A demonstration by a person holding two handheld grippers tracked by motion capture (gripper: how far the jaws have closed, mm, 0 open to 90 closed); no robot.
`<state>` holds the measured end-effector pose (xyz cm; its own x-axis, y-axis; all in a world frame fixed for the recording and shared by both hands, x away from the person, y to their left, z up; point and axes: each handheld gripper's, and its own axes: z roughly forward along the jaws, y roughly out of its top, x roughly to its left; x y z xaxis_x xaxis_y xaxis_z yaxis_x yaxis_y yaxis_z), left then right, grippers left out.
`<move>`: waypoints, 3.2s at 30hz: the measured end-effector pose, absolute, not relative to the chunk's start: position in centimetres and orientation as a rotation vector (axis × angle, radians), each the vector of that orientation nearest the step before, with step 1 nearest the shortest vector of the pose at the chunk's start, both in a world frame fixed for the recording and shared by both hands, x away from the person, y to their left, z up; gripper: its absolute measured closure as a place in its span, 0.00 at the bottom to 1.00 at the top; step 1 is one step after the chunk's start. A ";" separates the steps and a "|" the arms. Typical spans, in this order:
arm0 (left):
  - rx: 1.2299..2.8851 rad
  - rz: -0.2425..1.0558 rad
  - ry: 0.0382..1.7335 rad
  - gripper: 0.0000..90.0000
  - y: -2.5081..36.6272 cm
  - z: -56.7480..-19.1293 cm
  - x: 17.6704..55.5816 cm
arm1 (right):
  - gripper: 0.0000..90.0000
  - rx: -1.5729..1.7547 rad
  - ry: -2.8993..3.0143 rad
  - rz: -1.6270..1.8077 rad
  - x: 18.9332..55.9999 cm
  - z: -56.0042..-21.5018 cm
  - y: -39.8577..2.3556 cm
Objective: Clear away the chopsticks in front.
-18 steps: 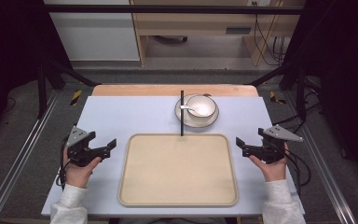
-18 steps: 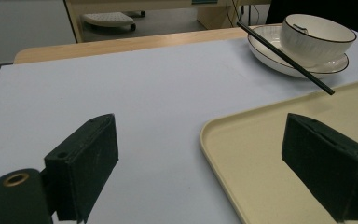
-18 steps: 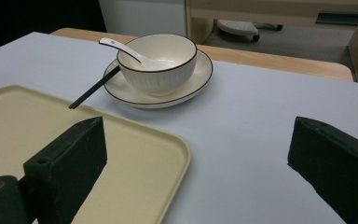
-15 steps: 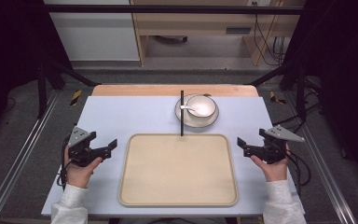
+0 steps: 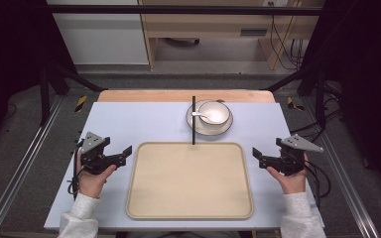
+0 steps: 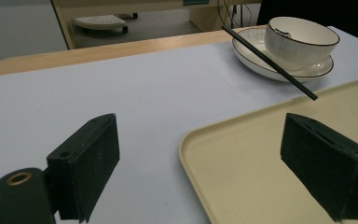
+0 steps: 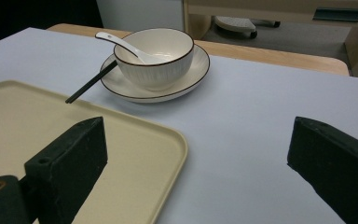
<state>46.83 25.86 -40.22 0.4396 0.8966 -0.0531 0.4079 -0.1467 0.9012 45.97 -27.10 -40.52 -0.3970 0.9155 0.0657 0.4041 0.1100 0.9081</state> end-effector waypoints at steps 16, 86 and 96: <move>1.795 0.646 1.062 0.13 22.6 -39.2 48.2 | 0.06 1.271 1.860 1.253 45.8 -40.1 -26.8; 2.028 0.566 1.005 0.35 7.5 -42.3 60.8 | 0.06 1.271 1.886 1.239 46.0 -40.1 -26.3; 2.067 0.568 1.008 0.48 5.8 -43.2 62.2 | 0.06 1.267 1.885 1.243 46.0 -40.0 -26.4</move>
<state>62.22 5.78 -43.20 0.5905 0.8047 0.0617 0.4700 -0.4051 0.7842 45.99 -26.38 -40.05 -0.4078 0.9115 0.0529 0.4078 0.1300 0.9037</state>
